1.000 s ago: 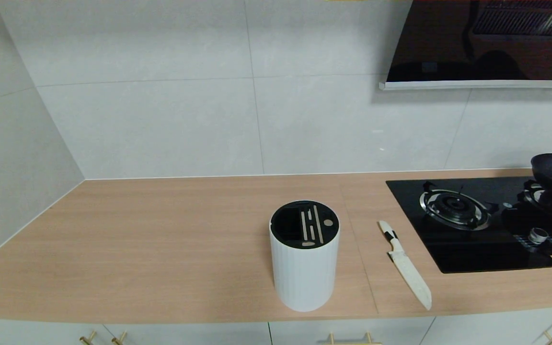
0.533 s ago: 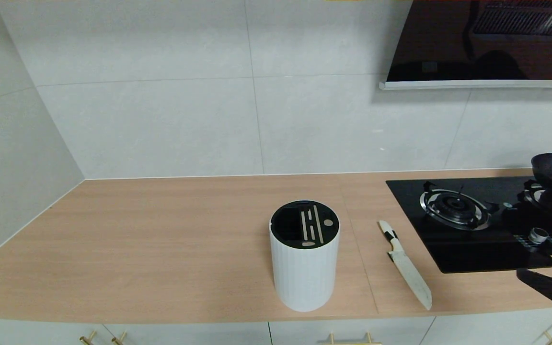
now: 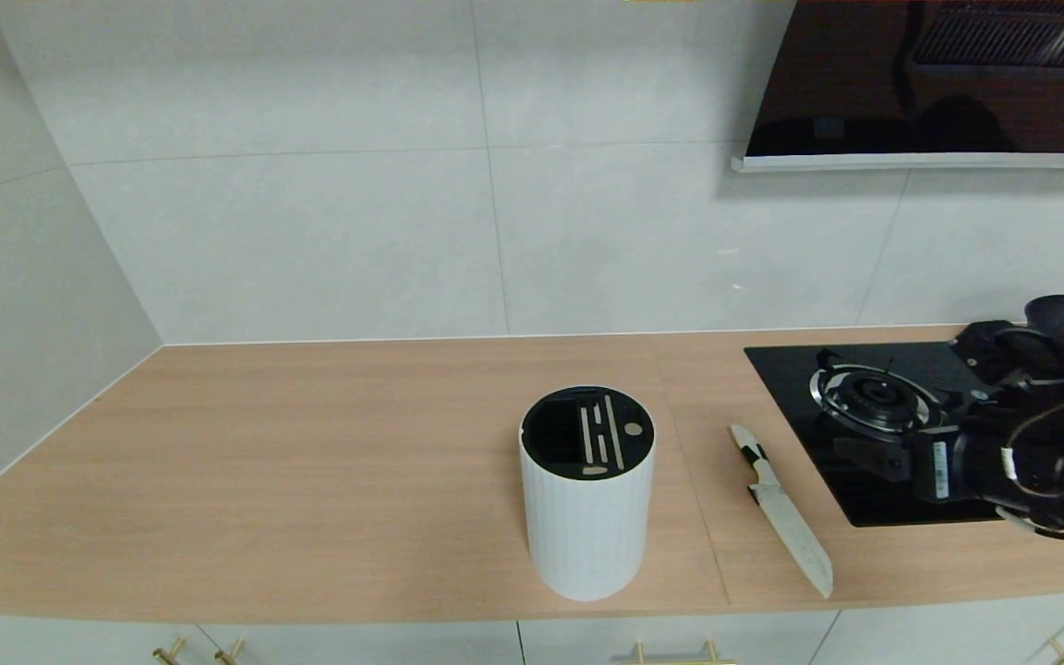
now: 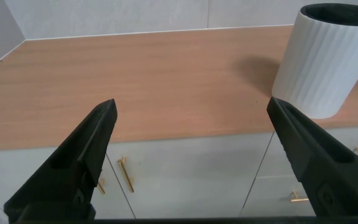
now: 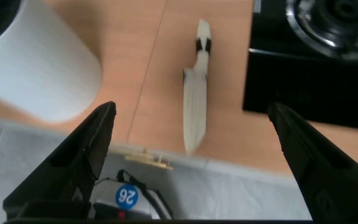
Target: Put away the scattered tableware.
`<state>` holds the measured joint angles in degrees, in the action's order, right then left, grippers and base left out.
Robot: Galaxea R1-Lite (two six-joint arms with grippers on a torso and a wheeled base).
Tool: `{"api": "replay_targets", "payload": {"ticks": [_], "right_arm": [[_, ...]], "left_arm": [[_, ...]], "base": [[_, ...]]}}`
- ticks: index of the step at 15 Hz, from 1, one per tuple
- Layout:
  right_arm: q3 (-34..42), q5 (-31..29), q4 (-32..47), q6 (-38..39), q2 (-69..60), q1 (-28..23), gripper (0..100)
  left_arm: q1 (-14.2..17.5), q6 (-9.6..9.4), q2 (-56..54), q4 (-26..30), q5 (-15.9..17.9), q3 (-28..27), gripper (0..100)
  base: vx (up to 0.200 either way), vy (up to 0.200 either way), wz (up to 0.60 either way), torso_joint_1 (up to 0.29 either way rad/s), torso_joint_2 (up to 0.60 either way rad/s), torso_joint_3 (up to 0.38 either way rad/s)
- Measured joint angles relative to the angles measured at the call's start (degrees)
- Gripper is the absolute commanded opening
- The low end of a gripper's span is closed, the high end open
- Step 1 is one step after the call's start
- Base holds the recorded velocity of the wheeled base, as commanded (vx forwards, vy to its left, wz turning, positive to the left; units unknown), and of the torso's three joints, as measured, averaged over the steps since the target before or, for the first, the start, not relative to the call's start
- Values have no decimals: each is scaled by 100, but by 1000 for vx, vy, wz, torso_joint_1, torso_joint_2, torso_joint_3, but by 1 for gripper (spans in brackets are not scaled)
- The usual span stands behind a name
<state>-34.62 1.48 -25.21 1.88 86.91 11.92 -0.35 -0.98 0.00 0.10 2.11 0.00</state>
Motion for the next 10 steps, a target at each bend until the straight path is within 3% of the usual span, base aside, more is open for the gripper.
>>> {"api": "replay_targets", "payload": {"ticks": [10], "right_arm": [[-347,-325,-1592,-27,2359,205,100]], "left_arm": [[0,0,0,0,0,0,100]], "base": [[0,0,0,0,0,0]]}}
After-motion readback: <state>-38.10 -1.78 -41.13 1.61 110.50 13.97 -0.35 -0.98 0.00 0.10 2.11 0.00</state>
